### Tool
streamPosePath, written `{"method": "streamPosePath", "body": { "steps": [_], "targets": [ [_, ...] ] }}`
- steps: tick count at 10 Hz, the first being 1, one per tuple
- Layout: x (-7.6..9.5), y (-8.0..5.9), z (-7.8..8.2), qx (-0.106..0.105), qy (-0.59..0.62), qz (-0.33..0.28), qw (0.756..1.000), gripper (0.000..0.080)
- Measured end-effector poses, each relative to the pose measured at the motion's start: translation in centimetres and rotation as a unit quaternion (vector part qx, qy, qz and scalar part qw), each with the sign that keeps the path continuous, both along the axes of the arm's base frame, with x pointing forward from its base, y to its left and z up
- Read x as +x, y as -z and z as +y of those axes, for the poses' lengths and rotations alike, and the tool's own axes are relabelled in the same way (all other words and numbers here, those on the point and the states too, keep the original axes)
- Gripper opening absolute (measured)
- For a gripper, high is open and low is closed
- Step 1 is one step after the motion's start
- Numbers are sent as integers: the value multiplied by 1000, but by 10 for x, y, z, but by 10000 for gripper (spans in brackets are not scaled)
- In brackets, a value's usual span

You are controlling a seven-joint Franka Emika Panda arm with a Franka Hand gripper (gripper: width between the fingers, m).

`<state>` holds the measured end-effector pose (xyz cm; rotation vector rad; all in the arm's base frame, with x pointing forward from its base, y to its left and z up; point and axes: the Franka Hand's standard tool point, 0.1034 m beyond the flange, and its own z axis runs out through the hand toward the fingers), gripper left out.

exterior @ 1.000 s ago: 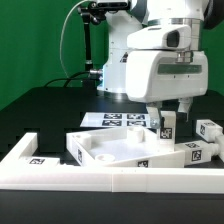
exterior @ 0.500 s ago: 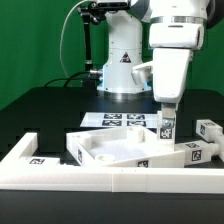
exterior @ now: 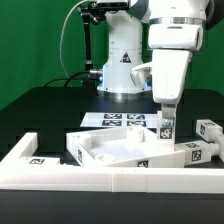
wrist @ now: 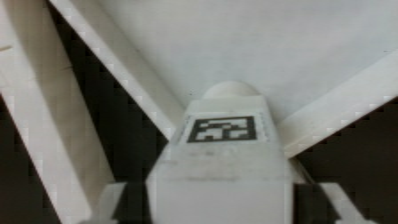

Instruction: Assemble one leg

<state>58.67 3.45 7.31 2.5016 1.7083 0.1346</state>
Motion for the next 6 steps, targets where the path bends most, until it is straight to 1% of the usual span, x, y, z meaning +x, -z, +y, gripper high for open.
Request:
{"method": "streamPosePath", "body": {
  "steps": [1,2,4,5,6],
  "targets": [
    [0,0,-1,8,58,-3,998,289],
    [0,0,-1,15,105,-5,994,289],
    [1,0,0,37,224,-10,974,289],
    [1,0,0,41,247,-10,968,289],
    [1,0,1,49,285,-10,957,289]
  ]
}}
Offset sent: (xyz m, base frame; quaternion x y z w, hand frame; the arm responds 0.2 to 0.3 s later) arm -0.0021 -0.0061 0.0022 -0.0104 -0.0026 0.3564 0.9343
